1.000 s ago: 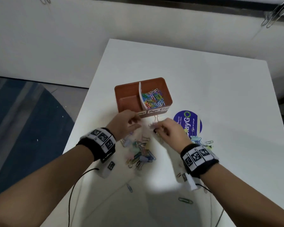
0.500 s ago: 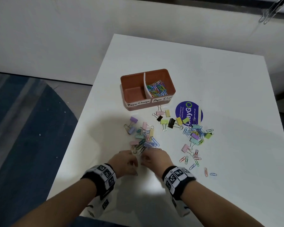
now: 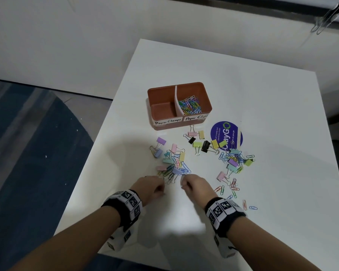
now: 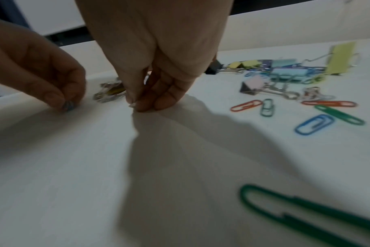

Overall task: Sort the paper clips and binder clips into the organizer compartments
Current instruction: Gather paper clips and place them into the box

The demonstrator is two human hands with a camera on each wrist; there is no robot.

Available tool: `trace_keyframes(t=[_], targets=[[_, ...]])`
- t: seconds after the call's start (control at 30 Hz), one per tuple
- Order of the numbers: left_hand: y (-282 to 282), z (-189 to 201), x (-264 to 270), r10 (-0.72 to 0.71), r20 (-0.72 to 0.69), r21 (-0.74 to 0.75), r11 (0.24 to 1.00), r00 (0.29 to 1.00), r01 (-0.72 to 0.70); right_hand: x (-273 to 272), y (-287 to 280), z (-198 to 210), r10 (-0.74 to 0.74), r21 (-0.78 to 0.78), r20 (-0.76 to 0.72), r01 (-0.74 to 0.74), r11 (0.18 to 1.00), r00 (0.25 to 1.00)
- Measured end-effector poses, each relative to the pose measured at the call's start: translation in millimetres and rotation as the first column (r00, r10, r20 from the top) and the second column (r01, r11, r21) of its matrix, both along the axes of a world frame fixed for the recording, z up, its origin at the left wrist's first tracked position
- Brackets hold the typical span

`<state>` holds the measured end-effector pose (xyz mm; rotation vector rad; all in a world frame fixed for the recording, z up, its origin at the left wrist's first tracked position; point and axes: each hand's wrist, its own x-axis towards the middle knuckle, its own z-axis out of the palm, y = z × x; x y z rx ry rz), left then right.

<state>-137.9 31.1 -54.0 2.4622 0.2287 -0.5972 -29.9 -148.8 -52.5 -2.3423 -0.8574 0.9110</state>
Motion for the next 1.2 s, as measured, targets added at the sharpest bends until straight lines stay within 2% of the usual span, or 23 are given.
trace_keyframes(t=[0.13, 0.27, 0.43, 0.6, 0.83, 0.93, 1.03, 1.2], targets=[[-3.1, 7.1, 16.2, 0.219, 0.128, -0.019, 0.976, 0.967, -0.218, 21.8, 0.4, 5.3, -0.175, 0.032, -0.021, 0.175, 0.984, 0.984], [-2.6, 8.9, 38.8, 0.284, 0.165, 0.084, 0.95, 0.945, -0.3, 36.6, 13.7, 7.9, -0.229, 0.025, -0.065, 0.231, 0.973, 0.971], [-1.1, 12.3, 53.7, 0.205, 0.097, 0.289, 0.931, 0.974, -0.224, 41.0, 28.3, 2.7, -0.167, -0.078, -0.03, 0.165, 0.983, 0.985], [3.8, 16.3, 58.4, 0.138, 0.073, 0.386, 0.909, 0.988, -0.155, 42.0, 35.0, 0.1, -0.095, -0.121, 0.015, 0.096, 0.988, 0.995], [7.5, 21.0, 66.9, 0.02, -0.006, 0.445, 0.895, 1.0, -0.015, 37.7, 27.4, -6.4, 0.002, -0.091, 0.142, 0.011, 0.996, 0.99], [9.1, 21.2, 69.0, -0.009, -0.033, 0.438, 0.899, 0.999, 0.023, 40.7, 21.2, -2.6, 0.01, -0.145, 0.101, 0.004, 0.989, 0.995], [10.5, 21.5, 69.4, -0.037, -0.05, 0.428, 0.902, 0.998, 0.055, 42.4, 16.6, -0.2, -0.052, -0.155, 0.032, 0.056, 0.986, 0.998], [10.6, 21.2, 67.4, 0.004, -0.045, 0.375, 0.927, 0.999, 0.013, 38.9, 16.2, -2.8, -0.042, -0.17, 0.067, 0.053, 0.984, 0.997]])
